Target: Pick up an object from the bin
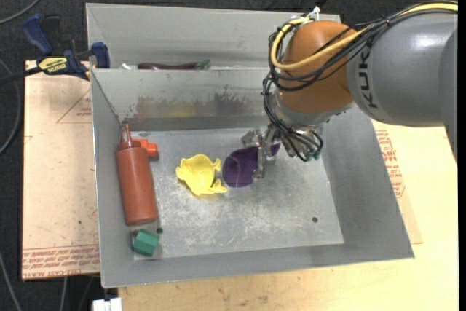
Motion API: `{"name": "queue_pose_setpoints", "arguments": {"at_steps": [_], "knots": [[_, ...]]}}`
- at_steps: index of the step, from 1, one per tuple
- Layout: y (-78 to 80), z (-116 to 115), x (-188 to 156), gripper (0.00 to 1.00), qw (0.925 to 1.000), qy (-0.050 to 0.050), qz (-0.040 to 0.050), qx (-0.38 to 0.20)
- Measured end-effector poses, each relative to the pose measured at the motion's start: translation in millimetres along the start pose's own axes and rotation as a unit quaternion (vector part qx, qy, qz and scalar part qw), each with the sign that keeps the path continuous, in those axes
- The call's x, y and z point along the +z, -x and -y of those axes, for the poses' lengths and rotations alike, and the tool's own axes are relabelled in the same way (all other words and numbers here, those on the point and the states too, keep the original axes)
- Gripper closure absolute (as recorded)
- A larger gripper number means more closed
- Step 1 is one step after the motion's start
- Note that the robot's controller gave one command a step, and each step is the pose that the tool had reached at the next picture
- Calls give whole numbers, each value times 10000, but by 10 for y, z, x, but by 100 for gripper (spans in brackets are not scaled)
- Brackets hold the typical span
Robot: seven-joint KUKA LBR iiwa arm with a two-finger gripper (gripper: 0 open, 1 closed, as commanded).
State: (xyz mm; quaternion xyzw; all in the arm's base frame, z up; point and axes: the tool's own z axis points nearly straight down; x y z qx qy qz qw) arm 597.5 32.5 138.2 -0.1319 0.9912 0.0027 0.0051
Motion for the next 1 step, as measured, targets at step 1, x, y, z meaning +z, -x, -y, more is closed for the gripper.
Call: {"name": "queue_pose_setpoints", "arguments": {"at_steps": [1], "knots": [[6,-1,-56,100,10000,-1,13,3]]}}
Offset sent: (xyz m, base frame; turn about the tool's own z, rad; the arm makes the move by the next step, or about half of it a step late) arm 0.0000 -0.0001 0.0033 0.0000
